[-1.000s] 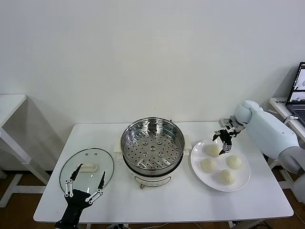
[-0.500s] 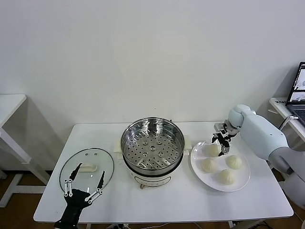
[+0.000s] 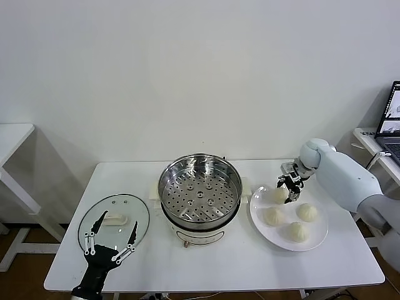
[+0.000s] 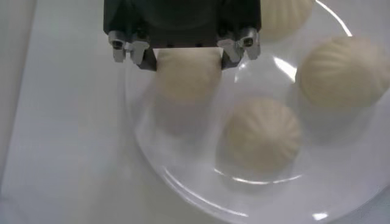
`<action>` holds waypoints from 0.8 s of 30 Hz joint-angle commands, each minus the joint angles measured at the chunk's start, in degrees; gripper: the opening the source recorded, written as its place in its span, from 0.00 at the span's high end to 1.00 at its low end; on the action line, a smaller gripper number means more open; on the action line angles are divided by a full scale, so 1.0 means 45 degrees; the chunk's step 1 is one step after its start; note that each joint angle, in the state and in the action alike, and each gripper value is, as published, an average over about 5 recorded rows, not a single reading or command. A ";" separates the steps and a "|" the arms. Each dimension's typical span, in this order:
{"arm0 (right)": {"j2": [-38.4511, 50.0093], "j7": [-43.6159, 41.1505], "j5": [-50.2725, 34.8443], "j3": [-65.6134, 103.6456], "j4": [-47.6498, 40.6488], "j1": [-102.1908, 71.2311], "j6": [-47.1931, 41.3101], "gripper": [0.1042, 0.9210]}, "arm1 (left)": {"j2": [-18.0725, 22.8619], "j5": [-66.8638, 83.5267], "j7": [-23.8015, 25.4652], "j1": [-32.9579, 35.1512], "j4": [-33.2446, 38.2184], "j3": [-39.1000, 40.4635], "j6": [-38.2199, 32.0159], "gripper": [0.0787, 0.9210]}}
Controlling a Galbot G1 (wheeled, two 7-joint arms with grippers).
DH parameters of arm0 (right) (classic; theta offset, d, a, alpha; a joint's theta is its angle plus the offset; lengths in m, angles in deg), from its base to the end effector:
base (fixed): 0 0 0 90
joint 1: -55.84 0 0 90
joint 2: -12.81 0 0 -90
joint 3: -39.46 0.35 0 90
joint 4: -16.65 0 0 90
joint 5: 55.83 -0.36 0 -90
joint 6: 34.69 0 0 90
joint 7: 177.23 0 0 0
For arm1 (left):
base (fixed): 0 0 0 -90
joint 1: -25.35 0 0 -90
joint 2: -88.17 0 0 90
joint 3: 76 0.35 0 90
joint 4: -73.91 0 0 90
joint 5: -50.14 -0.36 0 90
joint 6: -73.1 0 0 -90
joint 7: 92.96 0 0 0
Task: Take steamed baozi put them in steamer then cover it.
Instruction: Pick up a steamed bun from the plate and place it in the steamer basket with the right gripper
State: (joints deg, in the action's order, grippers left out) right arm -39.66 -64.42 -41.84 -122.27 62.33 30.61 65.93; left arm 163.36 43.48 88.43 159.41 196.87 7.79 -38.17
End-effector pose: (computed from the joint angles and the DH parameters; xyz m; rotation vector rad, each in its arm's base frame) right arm 0.6007 -0.1725 -0.1938 1.4007 -1.2742 1.5116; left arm 0.1180 0.0710 -0.3099 0.2659 2.8936 0.5375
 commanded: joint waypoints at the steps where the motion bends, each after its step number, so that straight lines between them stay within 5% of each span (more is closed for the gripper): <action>1: 0.1445 0.0002 -0.1016 -0.1027 0.3004 0.1601 0.0761 0.30 | -0.0017 0.0023 -0.0016 -0.0044 0.0074 -0.0004 0.0027 0.12; 12: -0.0216 -0.1015 -0.2212 -0.3000 0.4004 0.6425 0.5214 0.32 | -0.0020 0.0007 -0.0085 0.0134 0.0384 0.0037 -0.0001 0.12; 24: -0.3030 -0.1216 -0.1591 -0.3661 0.5006 0.6678 0.6985 0.32 | 0.0052 -0.0024 -0.0147 0.0221 0.0597 0.0111 -0.0017 0.12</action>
State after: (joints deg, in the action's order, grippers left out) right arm -45.90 -69.00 -49.52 -135.83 81.25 56.19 90.16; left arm 163.58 43.40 87.74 160.37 199.33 8.26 -38.28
